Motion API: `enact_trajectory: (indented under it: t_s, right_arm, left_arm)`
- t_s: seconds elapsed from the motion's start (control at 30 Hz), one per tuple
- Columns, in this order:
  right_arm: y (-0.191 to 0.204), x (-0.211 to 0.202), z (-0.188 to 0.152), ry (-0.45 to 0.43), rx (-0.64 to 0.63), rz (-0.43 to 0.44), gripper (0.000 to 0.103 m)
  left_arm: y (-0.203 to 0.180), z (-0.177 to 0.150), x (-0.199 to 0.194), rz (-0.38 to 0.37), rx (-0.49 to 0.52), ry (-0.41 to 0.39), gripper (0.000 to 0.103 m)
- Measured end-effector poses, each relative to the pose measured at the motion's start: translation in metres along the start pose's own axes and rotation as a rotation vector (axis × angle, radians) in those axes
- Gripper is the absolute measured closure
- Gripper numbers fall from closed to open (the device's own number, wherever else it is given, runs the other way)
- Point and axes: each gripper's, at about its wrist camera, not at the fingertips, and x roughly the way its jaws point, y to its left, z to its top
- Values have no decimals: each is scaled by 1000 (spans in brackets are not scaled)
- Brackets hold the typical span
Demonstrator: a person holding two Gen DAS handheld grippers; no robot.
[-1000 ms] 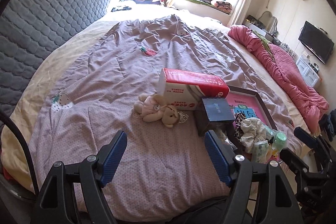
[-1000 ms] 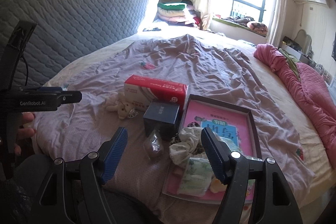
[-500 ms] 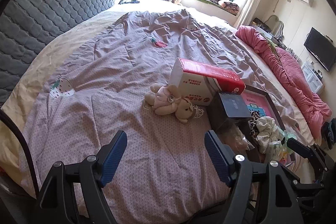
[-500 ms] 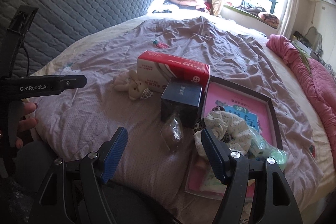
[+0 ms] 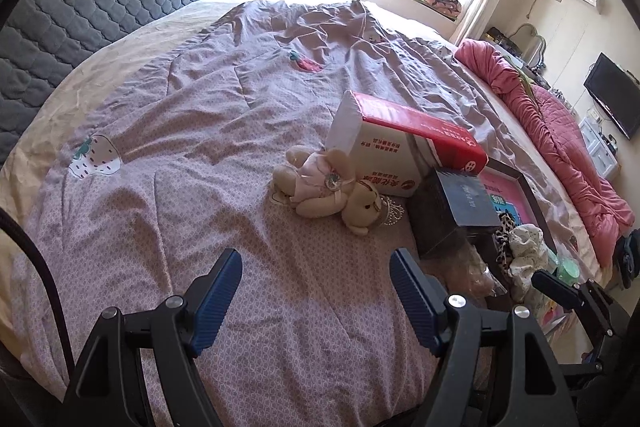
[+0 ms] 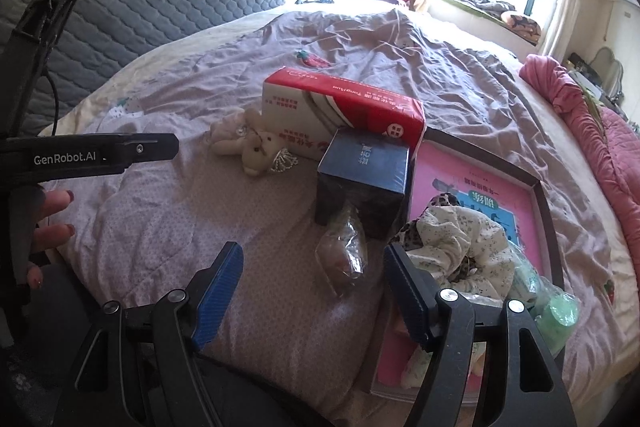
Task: Organize soft objects
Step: 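Grasp the pink-dressed plush bear with the left gripper while the right grasps the clear bag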
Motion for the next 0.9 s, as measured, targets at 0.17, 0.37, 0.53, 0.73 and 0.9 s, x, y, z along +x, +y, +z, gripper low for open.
enact_trajectory:
  t_s: [0.17, 0.37, 0.53, 0.73, 0.9]
  right_arm:
    - [3, 19, 3, 19, -13, -1, 29]
    - [3, 44, 6, 59, -11, -15, 29]
    - [0, 59, 8, 84, -11, -26, 29]
    - [1, 74, 8, 110, -34, -48, 29]
    - [5, 84, 7, 127, -71, -72, 29]
  left_arm:
    - [9, 5, 11, -7, -30, 14, 27]
    - [14, 14, 30, -27, -70, 27, 27]
    - [16, 28, 55, -34, -85, 47, 27]
    - [25, 40, 90, -97, -173, 108, 27]
    - [33, 47, 109, -146, -269, 116, 24]
